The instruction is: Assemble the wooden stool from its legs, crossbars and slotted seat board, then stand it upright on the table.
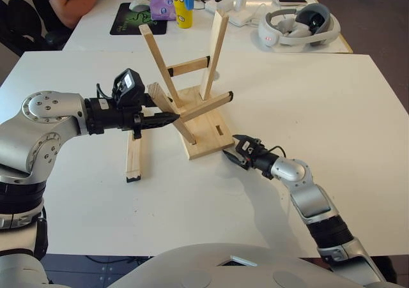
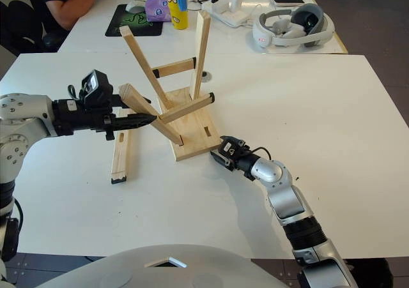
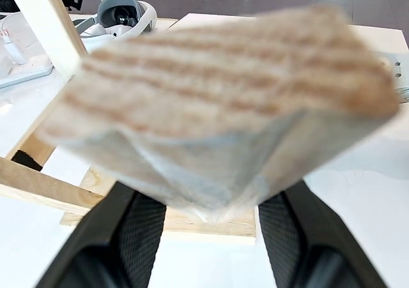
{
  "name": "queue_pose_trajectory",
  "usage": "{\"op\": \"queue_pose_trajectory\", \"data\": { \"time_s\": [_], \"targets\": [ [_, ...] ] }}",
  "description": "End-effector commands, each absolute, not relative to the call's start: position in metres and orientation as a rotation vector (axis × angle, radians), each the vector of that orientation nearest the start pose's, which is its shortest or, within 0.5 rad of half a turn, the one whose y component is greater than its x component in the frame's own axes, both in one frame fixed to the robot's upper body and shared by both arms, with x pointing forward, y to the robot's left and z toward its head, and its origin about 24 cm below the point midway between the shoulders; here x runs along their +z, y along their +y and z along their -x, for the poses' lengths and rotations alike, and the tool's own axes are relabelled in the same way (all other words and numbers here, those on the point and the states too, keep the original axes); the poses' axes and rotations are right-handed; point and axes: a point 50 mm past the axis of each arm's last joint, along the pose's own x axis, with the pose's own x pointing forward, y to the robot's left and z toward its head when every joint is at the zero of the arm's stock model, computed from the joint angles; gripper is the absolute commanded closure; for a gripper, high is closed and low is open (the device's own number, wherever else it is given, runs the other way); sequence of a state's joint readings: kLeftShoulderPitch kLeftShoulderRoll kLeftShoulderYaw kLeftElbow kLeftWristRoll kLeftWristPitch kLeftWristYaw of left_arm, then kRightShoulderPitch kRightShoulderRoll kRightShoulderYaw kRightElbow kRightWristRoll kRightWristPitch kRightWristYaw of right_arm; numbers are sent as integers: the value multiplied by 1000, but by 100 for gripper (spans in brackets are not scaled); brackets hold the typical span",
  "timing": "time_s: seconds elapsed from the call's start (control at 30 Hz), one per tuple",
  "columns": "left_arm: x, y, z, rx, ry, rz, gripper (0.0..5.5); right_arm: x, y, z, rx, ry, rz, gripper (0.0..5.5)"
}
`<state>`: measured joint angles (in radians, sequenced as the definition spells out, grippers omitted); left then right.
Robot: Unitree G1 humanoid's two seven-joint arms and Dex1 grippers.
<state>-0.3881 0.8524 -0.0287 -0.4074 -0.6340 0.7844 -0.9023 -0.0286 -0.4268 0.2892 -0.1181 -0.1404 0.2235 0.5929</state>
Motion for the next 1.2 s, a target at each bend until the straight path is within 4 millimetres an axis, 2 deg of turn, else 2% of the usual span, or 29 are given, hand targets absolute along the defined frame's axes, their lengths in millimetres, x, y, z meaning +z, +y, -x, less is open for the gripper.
{"op": "queue_pose_trajectory", "data": {
  "time_s": [0.03, 0.13, 0.4, 0.5, 0.67, 0.77, 0.8, 0.97, 1.07, 1.2],
  "targets": [
    [163, 171, -247, -1143, 359, -278, 346, 39, -135, -237, 855, 259, 532, 260],
    [158, 170, -249, -1140, 367, -274, 346, 40, -132, -236, 867, 254, 522, 260],
    [130, 186, -256, -1118, 446, -266, 347, 39, -126, -233, 902, 261, 497, 260],
    [125, 188, -255, -1117, 443, -250, 347, 40, -126, -234, 912, 263, 501, 260],
    [144, 180, -258, -1149, 314, -95, 347, 45, -130, -236, 903, 249, 479, 260],
    [155, 182, -262, -1133, 248, -73, 347, 51, -135, -237, 888, 226, 421, 260],
    [160, 183, -263, -1124, 224, -72, 310, 54, -137, -237, 887, 216, 397, 260],
    [179, 188, -262, -1124, 145, -28, 240, 63, -147, -238, 872, 185, 350, 260],
    [177, 191, -259, -1122, 159, -54, 195, 67, -151, -240, 865, 176, 314, 260],
    [179, 192, -259, -1114, 147, -62, 165, 68, -135, -244, 876, 168, 119, 260]
  ]
}}
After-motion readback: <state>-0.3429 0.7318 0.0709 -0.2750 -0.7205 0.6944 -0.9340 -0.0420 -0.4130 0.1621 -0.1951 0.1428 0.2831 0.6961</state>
